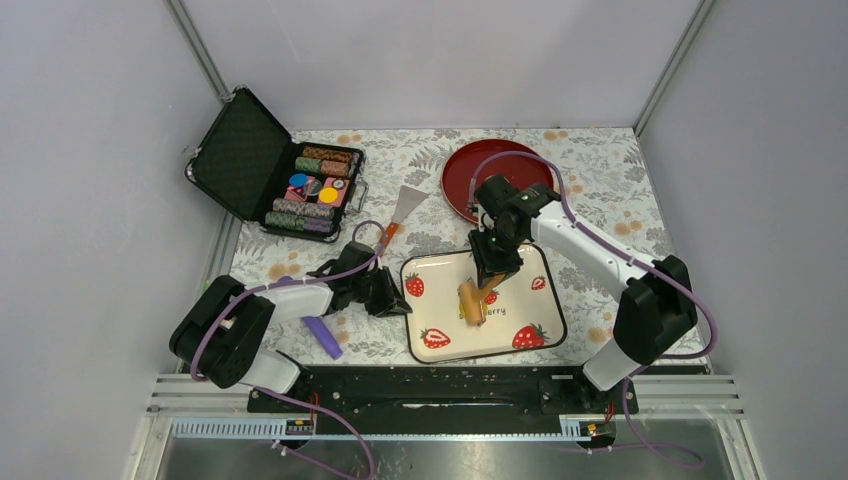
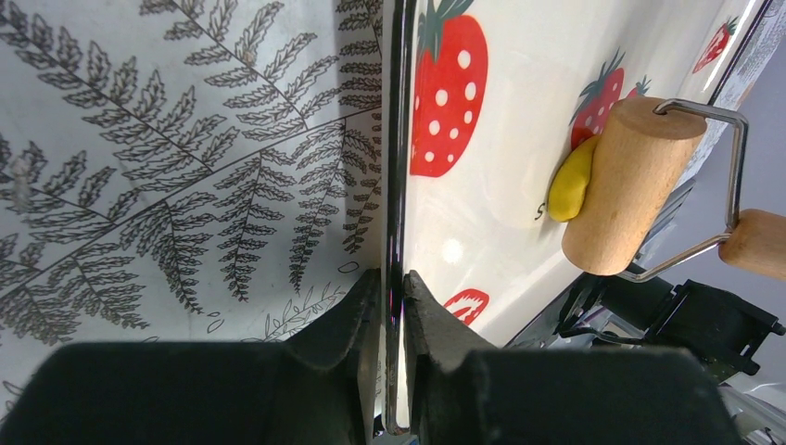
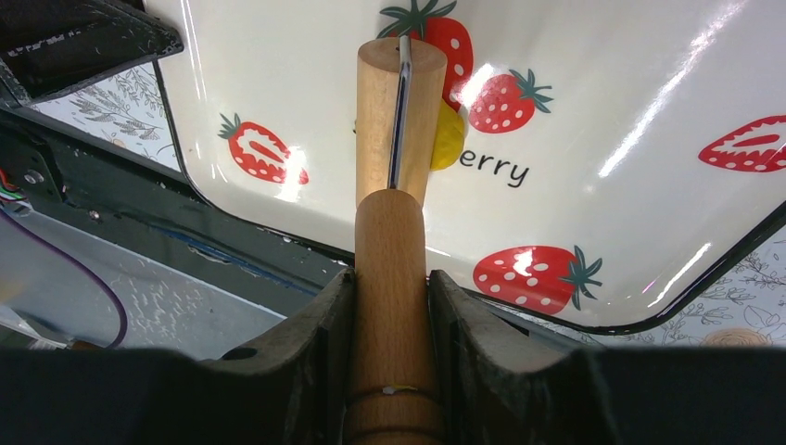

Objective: Roll out the dumpling wrappers from the dough

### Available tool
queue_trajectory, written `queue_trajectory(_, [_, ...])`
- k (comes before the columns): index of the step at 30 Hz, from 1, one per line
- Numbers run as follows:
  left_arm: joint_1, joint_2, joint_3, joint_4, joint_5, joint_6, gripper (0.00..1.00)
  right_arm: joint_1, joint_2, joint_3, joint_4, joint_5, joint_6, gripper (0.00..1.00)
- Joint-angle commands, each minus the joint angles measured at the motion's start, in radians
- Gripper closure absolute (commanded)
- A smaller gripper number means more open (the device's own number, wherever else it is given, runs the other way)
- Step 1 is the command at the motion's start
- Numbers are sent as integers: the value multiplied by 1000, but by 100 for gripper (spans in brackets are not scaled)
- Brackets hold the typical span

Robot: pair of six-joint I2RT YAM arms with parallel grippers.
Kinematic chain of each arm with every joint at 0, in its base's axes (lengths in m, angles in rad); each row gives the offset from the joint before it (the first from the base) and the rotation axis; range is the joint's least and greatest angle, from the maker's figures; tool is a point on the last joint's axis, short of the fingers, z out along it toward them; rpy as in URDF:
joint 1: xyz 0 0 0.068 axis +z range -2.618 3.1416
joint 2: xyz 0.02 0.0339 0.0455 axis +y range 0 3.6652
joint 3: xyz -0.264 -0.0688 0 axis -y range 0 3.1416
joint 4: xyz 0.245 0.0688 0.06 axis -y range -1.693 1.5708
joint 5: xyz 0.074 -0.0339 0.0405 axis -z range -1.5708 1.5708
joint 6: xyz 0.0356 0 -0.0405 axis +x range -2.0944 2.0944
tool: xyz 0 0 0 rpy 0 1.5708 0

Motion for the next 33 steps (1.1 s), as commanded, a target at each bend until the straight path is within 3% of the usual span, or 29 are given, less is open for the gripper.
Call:
queue_trajectory(1, [1,26,10,-10,-34,15,86,21,84,-106,-114,244,-62,100])
queue_trajectory(33, [6,37,8,-1,-27,14,87,64,158,-101,7,-35,-26,100])
